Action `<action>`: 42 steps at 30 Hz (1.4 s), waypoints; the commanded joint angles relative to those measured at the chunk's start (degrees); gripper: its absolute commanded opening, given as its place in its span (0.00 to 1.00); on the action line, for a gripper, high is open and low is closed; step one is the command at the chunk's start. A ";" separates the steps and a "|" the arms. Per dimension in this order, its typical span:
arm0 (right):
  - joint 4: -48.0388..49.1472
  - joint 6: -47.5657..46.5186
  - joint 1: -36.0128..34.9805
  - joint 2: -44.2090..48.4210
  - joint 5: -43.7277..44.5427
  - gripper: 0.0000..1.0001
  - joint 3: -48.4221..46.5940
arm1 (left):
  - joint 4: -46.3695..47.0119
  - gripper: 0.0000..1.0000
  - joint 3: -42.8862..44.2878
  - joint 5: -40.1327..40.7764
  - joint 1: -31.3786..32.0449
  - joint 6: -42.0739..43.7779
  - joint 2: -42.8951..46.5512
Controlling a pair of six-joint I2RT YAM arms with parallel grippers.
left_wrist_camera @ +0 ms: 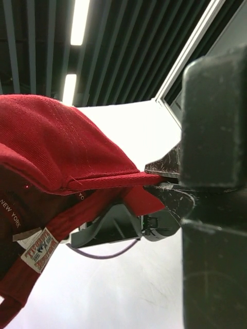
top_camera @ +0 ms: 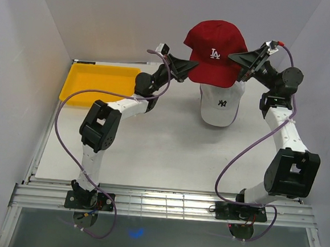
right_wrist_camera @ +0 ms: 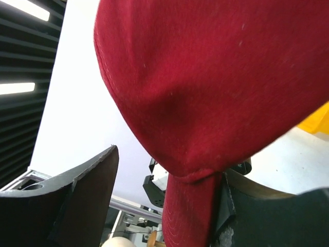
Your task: Stack the hats
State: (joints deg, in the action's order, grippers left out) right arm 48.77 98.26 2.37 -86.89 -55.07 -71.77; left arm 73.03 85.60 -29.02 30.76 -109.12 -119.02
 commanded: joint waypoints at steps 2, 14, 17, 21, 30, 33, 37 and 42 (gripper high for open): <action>-7.60 -6.65 0.09 5.76 -2.76 0.66 -0.48 | 1.06 0.00 4.92 4.57 1.05 0.22 -1.47; -25.04 -19.59 0.79 14.29 -2.50 0.53 6.72 | -0.26 0.00 5.01 8.10 2.55 0.14 -3.41; -25.13 -19.60 1.84 15.00 -2.50 0.44 8.04 | -0.79 0.00 5.28 7.84 2.90 0.22 -3.67; -25.57 -19.42 2.81 15.26 -2.06 0.34 8.05 | -1.32 0.00 4.66 7.66 3.34 -0.04 -4.02; -22.06 -13.37 3.60 15.44 0.22 0.08 10.14 | -2.81 0.09 4.13 7.22 3.78 -1.09 -4.99; -18.99 -10.11 3.87 15.26 0.84 0.08 11.56 | -4.04 0.22 4.40 7.04 3.69 -1.18 -5.08; -17.41 -9.84 4.31 14.03 0.93 0.08 12.61 | -6.32 0.23 5.27 6.69 3.69 -1.62 -5.87; -16.34 -11.68 5.45 11.93 0.14 0.08 13.32 | -8.17 0.18 10.46 5.20 3.60 -2.76 -10.25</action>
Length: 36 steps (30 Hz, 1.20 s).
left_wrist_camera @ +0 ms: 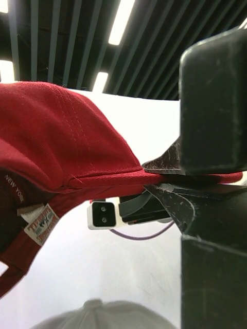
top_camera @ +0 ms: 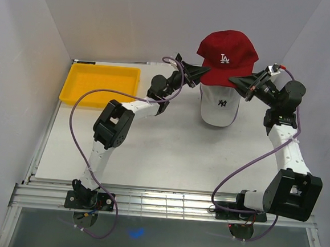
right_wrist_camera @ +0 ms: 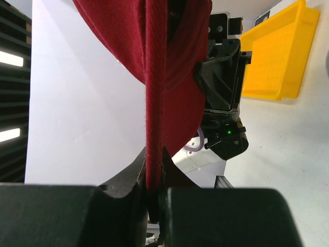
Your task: Stack the hats
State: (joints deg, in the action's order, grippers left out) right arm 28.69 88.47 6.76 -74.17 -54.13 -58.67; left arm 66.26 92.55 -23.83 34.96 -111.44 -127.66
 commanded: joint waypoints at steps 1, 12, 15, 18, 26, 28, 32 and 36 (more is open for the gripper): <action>3.92 -2.42 1.14 -1.06 -0.98 0.08 0.40 | -1.83 0.18 4.03 -0.33 -0.59 -0.36 -2.07; 8.23 -4.00 2.46 -3.17 -2.21 0.08 4.71 | -2.80 0.18 6.15 -2.26 -0.59 -0.71 -6.29; 8.14 -4.35 3.08 -3.00 -2.30 0.08 6.11 | -2.45 0.18 4.57 -2.53 -0.59 -0.45 -6.11; 8.14 -4.71 3.43 -2.82 -2.65 0.08 7.34 | -1.05 0.18 2.20 -2.53 -0.59 -0.71 -5.68; 8.58 -5.15 5.01 -2.47 -3.26 0.08 10.77 | 0.62 0.15 -2.37 -3.23 -0.59 -0.45 -4.62; 8.75 -5.32 5.80 -2.56 -3.61 0.08 11.56 | 0.80 0.14 -2.64 -3.59 -0.59 -0.18 -4.27; 9.28 -5.85 6.07 -2.38 -4.41 0.08 13.23 | 1.24 0.12 -4.31 -3.94 -0.59 0.34 -3.57; 9.54 -6.02 6.86 -2.29 -4.41 0.08 15.69 | 2.38 0.08 -6.76 -4.46 -0.51 0.52 -2.86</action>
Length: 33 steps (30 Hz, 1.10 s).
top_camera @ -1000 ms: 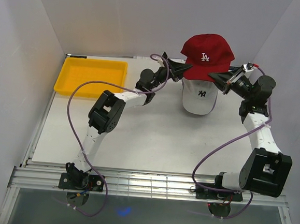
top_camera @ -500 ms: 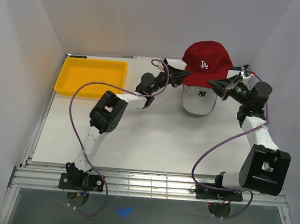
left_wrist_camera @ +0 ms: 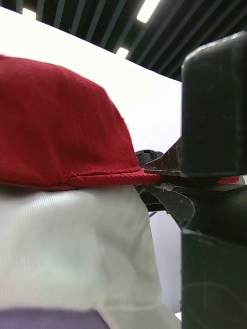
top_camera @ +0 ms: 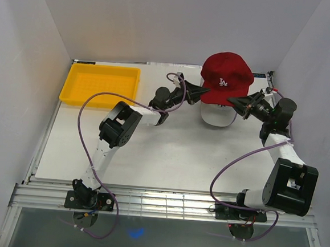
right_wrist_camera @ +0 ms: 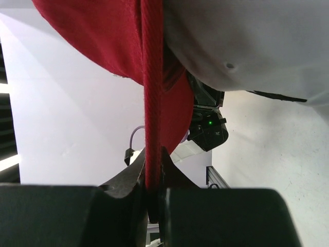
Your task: Stack the hats
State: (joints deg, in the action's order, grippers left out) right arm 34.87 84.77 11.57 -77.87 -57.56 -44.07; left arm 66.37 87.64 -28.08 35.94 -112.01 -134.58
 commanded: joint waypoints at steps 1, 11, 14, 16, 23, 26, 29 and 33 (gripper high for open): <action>3.45 -2.33 2.22 1.40 -1.06 0.08 1.27 | 2.71 0.07 -2.38 -0.23 -1.40 1.17 4.15; 4.59 -2.42 4.07 1.31 -1.59 0.08 5.13 | 4.47 0.04 -3.79 -1.37 -1.49 1.44 4.68; 4.59 -3.21 4.42 1.58 -1.68 0.08 5.93 | 3.68 0.04 -2.21 -1.89 -1.49 1.61 4.16; 4.24 -3.91 4.33 1.66 -1.94 0.09 5.93 | 2.81 0.04 -1.68 -2.25 -1.49 1.88 3.98; 2.49 -4.61 4.51 2.19 -2.03 0.31 4.70 | 2.71 0.00 -0.45 -2.60 -1.58 1.70 3.54; 0.64 -5.67 4.60 2.63 -1.94 0.36 3.56 | 2.45 0.00 0.08 -2.60 -1.58 1.79 3.54; -0.68 -6.37 4.51 2.72 -1.77 0.37 2.59 | 2.01 0.00 1.04 -2.69 -1.67 1.97 3.36; -2.26 -6.99 4.60 1.93 -1.77 0.27 0.57 | 1.48 0.00 2.10 -3.12 -2.02 2.49 3.45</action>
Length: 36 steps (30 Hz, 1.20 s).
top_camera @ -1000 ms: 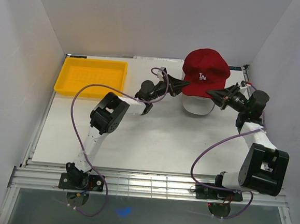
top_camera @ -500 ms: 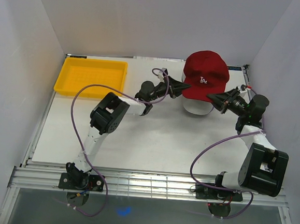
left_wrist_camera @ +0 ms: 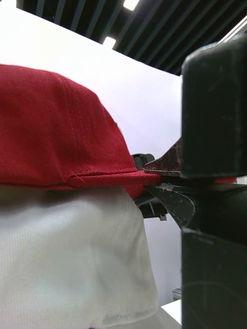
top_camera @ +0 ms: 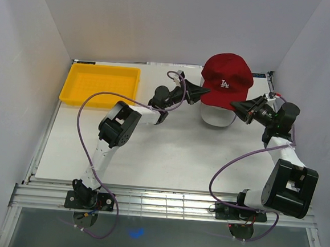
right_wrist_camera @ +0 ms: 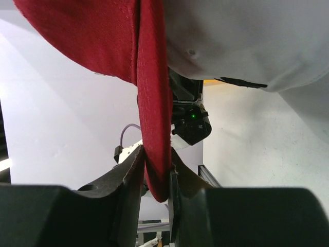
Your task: Stack the hats
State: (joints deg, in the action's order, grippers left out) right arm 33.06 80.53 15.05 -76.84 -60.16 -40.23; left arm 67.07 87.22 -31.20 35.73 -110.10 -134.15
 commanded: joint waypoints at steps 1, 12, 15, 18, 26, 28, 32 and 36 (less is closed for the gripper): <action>-1.32 -3.27 1.04 0.47 0.84 0.26 -4.41 | 0.17 0.00 3.21 -0.26 -1.89 0.85 2.93; -8.97 -5.82 1.12 -2.61 3.38 0.15 -12.76 | -3.08 0.00 6.20 -1.76 -1.89 2.26 2.14; -9.94 -6.26 1.04 -4.02 3.30 0.15 -15.04 | -4.22 0.00 8.58 -2.11 -1.89 2.44 1.08; -10.47 -6.18 1.04 -5.60 3.30 0.15 -16.81 | -5.54 0.00 11.38 -2.64 -1.97 2.44 0.03; -10.38 -8.02 1.04 -4.46 3.56 0.14 -11.98 | -4.23 0.00 6.22 -3.43 -1.98 3.41 1.78; -10.38 -8.63 1.04 -4.11 3.73 0.14 -10.23 | -1.95 0.00 3.24 -3.25 -1.98 2.79 2.48; -10.21 -9.69 1.12 -3.67 4.00 0.13 -6.81 | -0.62 0.00 -0.12 -3.95 -1.89 3.49 3.89; -10.03 -10.83 1.65 -3.06 4.35 0.13 -4.07 | -0.10 0.00 -2.05 -5.27 -1.89 4.11 4.24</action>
State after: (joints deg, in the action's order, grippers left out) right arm 22.31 73.91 14.90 -81.54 -60.34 -45.89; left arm 63.11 86.56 -33.10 34.79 -106.83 -134.89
